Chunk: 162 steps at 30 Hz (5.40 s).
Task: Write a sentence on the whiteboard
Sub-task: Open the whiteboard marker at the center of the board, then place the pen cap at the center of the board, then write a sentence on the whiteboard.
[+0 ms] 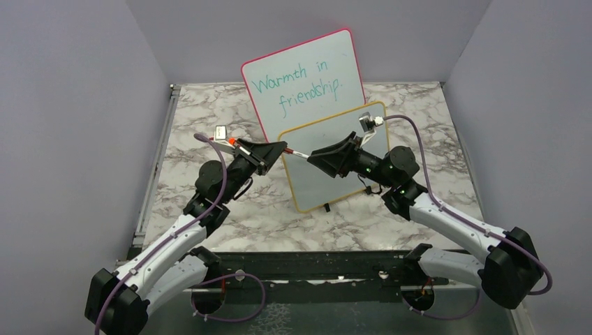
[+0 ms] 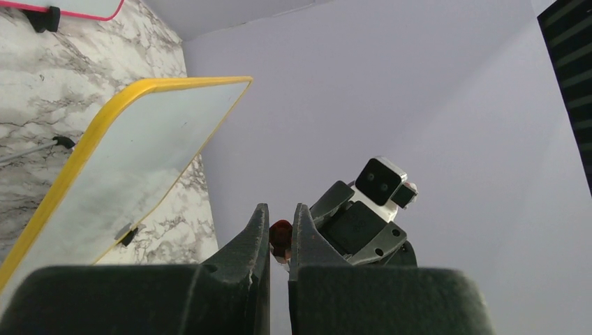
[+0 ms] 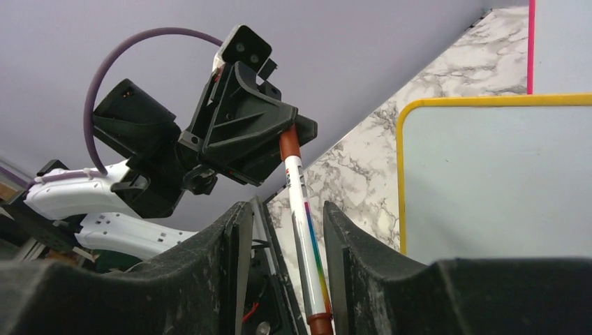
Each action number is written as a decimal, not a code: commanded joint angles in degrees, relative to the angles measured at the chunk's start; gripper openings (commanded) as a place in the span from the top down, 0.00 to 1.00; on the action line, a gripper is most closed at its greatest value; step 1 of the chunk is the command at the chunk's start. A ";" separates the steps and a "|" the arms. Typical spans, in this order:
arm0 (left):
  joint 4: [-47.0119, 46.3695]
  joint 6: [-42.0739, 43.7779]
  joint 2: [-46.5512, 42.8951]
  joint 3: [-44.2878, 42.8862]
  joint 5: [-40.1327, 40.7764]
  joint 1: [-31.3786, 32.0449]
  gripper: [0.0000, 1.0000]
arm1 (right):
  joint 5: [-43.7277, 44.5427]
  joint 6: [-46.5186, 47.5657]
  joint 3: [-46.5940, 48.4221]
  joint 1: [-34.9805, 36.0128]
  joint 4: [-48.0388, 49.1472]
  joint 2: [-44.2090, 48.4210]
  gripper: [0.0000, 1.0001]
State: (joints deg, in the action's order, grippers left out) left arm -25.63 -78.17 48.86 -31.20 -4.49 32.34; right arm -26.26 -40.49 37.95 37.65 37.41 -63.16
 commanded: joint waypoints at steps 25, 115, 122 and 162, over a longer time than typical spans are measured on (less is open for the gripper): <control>-6.80 -3.87 0.11 2.46 -1.52 -0.08 1.00 | -3.72 -2.49 1.52 -0.30 3.91 -1.49 0.68; 46.97 54.67 34.60 -19.25 6.04 -12.47 1.00 | 17.02 31.16 5.07 -0.29 -38.90 16.71 1.00; 49.32 56.23 41.71 -23.11 6.16 -12.56 1.00 | 18.28 33.06 4.78 -0.30 -38.78 17.71 0.99; 33.71 62.01 13.98 -21.88 -17.99 -22.57 0.01 | 24.60 37.02 17.13 -0.14 -53.29 10.20 0.99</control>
State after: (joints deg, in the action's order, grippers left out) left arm 15.57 -16.25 63.20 -53.87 -7.46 13.04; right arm -3.20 -4.23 52.07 37.30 -12.62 -52.60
